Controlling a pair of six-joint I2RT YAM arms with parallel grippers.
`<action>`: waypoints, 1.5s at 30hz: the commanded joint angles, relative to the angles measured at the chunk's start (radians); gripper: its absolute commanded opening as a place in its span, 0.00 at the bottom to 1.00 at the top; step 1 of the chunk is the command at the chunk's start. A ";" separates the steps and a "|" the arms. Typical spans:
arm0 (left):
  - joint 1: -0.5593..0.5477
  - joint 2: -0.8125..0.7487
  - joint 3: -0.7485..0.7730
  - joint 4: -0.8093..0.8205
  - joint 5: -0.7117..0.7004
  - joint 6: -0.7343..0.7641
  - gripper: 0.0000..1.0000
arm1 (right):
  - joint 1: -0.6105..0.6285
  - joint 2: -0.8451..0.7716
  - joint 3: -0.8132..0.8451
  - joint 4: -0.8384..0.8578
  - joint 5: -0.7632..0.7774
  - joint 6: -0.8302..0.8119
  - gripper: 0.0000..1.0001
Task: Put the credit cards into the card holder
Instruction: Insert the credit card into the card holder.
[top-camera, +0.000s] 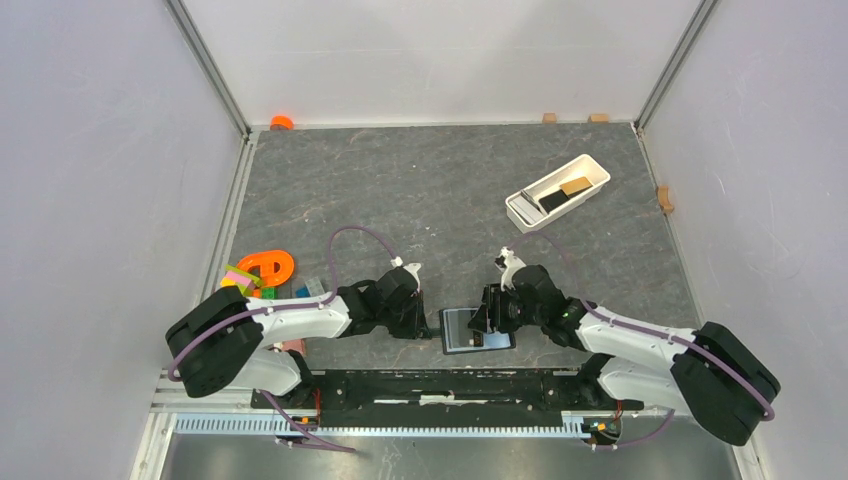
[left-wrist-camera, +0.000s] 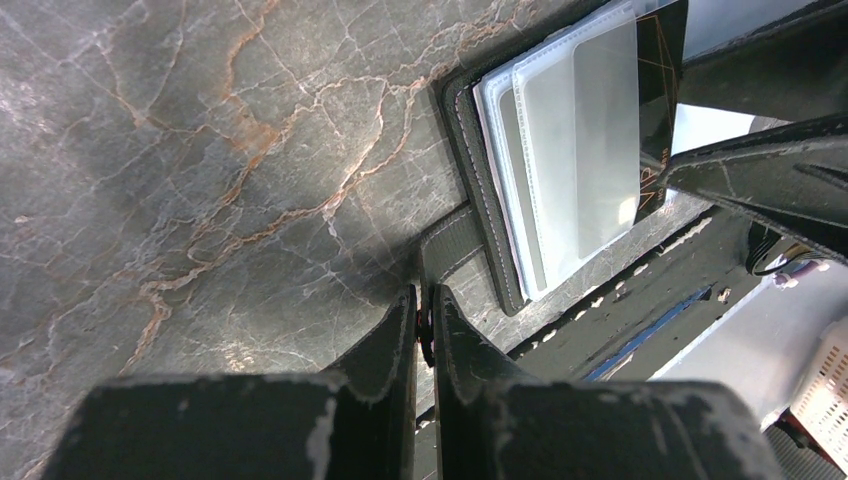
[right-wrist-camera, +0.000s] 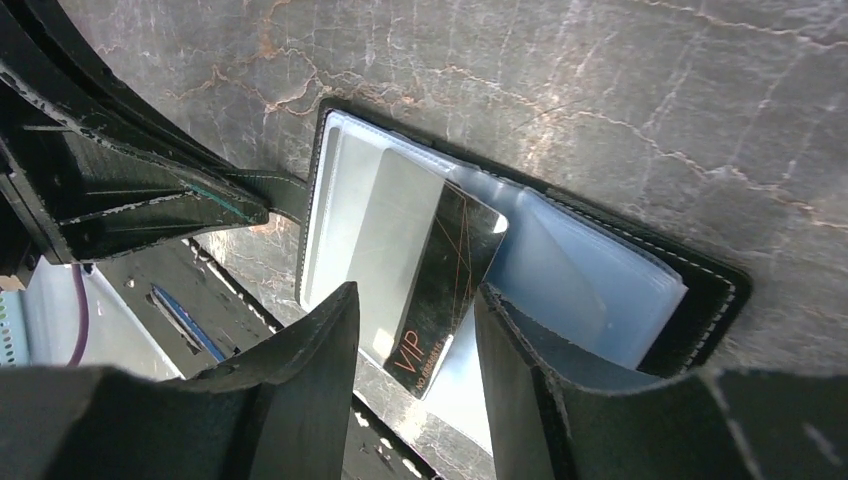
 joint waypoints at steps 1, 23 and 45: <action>-0.007 0.014 0.007 0.012 0.004 -0.004 0.02 | 0.047 0.048 0.036 -0.015 0.035 0.019 0.51; -0.007 0.023 0.022 0.016 -0.004 -0.013 0.02 | 0.190 0.128 0.190 -0.031 0.128 0.037 0.50; -0.006 0.004 0.016 0.021 -0.016 -0.022 0.02 | 0.202 0.058 0.065 0.154 0.165 0.269 0.49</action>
